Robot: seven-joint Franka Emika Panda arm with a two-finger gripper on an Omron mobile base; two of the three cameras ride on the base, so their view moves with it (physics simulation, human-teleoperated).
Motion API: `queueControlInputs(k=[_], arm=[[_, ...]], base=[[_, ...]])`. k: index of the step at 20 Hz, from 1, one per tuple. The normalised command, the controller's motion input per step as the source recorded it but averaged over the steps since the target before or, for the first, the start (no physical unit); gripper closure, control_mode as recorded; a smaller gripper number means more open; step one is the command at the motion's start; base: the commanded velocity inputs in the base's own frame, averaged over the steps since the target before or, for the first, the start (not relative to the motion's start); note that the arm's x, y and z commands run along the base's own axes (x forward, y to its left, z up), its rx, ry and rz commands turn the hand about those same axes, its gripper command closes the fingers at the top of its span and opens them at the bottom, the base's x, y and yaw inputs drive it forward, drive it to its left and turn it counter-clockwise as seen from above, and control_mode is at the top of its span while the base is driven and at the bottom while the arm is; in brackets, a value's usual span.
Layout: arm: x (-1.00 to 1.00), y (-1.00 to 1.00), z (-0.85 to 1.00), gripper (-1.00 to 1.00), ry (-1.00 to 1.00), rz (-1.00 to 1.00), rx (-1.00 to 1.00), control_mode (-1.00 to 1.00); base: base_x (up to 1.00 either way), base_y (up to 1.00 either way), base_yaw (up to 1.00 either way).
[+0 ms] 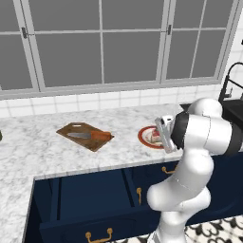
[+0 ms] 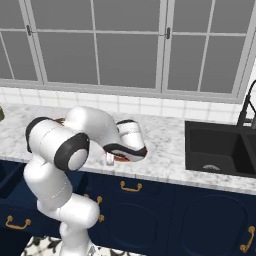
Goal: Pick up the knife from the drawer and place it on the cutting board. Then place the meat from the plate to the cutting board.
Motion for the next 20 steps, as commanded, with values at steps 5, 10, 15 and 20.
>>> queueControlInputs(k=[5,10,15,20], arm=[[0.94,-0.48,0.50,-1.00,0.45,0.26,0.11,-1.00],[0.92,-0.22,0.52,-1.00,0.40,0.30,0.00,-1.00],[0.73,-0.19,0.33,-1.00,0.36,0.33,0.01,-1.00],[0.16,-0.53,0.00,-1.00,0.30,0.37,0.11,-1.00]], base=[[0.00,0.00,0.00],[0.00,0.00,0.00],[0.00,0.00,0.00],[0.00,0.00,0.00]])
